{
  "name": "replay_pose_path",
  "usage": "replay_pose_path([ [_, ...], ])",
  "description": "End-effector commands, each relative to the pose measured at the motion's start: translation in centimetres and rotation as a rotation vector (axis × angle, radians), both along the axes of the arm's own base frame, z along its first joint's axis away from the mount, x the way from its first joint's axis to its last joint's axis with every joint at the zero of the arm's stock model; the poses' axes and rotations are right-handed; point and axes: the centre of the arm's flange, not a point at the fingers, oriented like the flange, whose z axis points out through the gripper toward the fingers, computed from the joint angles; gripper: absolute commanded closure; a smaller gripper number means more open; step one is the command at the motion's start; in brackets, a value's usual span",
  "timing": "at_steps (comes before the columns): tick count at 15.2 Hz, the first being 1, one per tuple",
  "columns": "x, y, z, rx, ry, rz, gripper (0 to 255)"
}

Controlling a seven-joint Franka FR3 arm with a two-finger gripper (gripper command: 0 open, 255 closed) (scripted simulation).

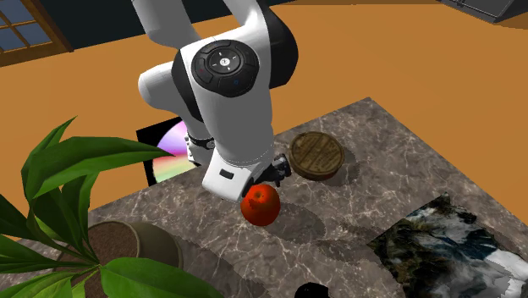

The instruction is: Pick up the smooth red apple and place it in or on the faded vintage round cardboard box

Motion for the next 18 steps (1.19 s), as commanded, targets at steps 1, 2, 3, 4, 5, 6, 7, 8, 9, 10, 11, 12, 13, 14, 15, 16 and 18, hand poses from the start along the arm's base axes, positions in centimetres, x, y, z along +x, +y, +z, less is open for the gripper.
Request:
replay_pose_path([
  [1,0.0,0.0,0.0,0.000,0.000,0.000,0],
  [2,0.0,0.0,0.0,0.000,0.000,0.000,0],
  [3,0.0,0.0,0.0,0.000,0.000,0.000,0],
  [4,0.0,0.0,0.0,0.000,0.000,0.000,255],
  [5,0.0,0.0,0.0,0.000,0.000,0.000,255],
  [6,0.0,0.0,0.0,0.000,0.000,0.000,255],
  [7,0.0,0.0,0.0,0.000,0.000,0.000,255],
  [8,0.0,0.0,0.0,0.000,0.000,0.000,255],
  [9,0.0,0.0,0.0,0.000,0.000,0.000,255],
  [10,0.0,0.0,0.0,0.000,0.000,0.000,255],
  [11,0.0,0.0,0.0,0.000,0.000,0.000,255],
  [12,0.0,0.0,0.0,0.000,0.000,0.000,255],
  [13,0.0,0.0,0.0,0.000,0.000,0.000,255],
  [14,0.0,0.0,0.5,0.000,0.000,0.000,255],
  [15,0.0,0.0,1.0,0.000,0.000,0.000,255],
  [16,0.0,0.0,1.6,0.000,0.000,0.000,255],
  [18,0.0,0.0,2.6,0.000,0.000,0.000,255],
])
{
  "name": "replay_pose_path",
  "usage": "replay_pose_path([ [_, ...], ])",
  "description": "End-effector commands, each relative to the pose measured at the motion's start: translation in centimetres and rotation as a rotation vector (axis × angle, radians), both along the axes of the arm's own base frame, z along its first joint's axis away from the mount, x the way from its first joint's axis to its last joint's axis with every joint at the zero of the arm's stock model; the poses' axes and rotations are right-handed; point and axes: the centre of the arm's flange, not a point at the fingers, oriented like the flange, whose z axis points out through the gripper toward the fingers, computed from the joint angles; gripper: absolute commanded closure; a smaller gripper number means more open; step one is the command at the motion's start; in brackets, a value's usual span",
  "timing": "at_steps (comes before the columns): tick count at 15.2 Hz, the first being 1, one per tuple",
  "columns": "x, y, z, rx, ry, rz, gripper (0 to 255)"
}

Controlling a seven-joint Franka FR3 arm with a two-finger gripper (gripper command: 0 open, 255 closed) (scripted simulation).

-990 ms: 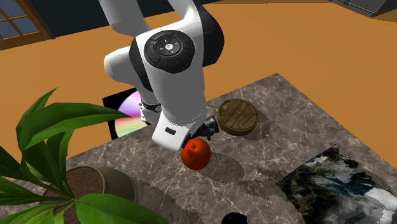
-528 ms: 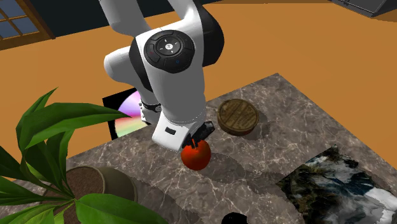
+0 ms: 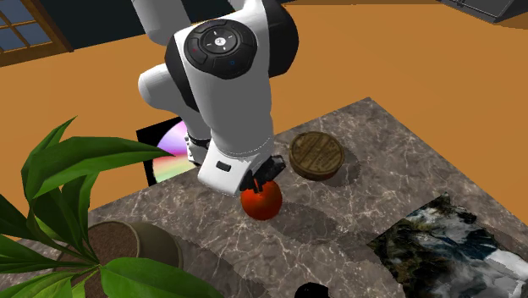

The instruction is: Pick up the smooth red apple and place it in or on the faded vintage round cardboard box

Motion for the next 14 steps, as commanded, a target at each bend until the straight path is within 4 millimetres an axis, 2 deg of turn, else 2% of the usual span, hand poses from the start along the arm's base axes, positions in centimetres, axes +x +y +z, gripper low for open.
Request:
replay_pose_path([
  [1,0.1,0.1,1.1,0.000,0.000,0.000,255],
  [14,0.1,0.1,7.9,0.000,0.000,0.000,255],
])
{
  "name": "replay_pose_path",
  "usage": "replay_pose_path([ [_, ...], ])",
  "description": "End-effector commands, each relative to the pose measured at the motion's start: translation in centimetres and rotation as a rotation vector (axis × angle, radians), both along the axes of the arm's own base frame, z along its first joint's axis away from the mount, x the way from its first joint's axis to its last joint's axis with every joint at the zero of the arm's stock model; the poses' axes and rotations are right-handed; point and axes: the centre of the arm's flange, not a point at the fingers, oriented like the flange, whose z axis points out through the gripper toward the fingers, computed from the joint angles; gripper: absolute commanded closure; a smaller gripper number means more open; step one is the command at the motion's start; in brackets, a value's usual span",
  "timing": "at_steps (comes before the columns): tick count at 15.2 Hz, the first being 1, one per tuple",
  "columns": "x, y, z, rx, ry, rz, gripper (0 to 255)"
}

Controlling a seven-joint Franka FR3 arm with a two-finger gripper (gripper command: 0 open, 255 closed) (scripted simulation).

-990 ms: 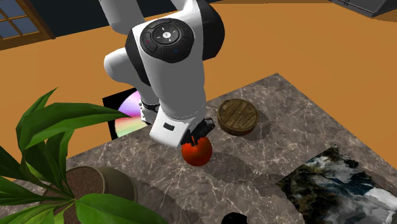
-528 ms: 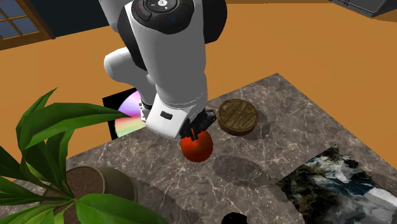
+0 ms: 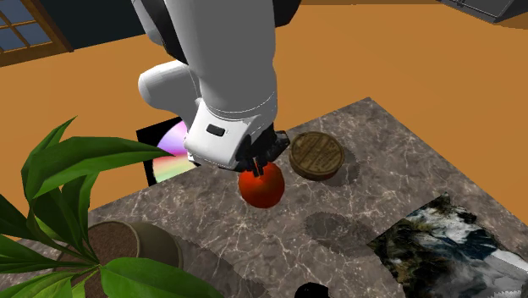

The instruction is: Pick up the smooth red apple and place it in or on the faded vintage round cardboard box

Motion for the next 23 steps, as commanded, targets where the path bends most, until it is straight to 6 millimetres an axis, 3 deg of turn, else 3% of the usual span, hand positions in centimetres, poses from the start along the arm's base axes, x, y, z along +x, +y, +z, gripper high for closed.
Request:
replay_pose_path([
  [1,0.1,-0.1,1.2,0.000,0.000,0.000,255],
  [5,0.1,-0.1,2.8,0.000,0.000,0.000,255],
  [23,-7.4,21.4,9.7,0.000,0.000,0.000,255],
])
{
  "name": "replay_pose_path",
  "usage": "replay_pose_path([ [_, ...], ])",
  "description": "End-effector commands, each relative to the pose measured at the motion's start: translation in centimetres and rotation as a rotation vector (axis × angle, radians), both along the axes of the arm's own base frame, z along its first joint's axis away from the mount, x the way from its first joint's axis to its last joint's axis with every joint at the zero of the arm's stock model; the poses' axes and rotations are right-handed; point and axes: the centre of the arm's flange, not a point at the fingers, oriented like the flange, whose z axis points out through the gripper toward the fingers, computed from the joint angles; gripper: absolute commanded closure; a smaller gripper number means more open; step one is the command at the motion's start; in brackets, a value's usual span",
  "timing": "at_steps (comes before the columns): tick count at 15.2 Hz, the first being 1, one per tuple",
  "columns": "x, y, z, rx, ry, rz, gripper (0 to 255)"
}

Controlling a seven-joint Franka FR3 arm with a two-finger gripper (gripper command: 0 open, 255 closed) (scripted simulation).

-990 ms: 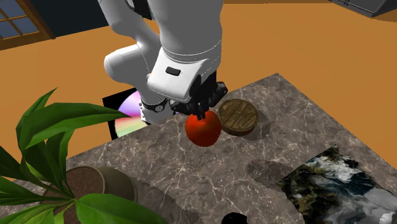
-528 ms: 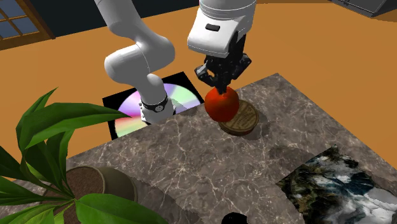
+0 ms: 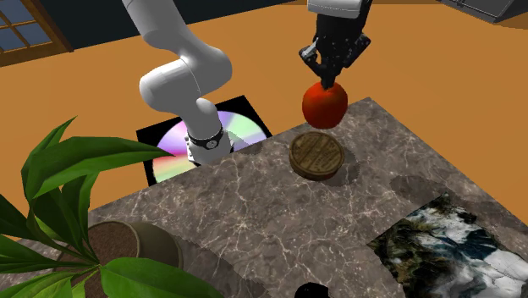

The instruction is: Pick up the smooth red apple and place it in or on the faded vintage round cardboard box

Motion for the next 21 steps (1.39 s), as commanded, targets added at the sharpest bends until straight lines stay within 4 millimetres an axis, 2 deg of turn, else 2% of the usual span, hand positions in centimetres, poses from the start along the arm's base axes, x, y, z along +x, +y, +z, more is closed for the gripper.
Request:
replay_pose_path([
  [1,-1.1,3.4,1.0,0.000,0.000,-0.001,255],
  [21,-1.1,3.4,-9.6,0.000,0.000,-0.001,255],
])
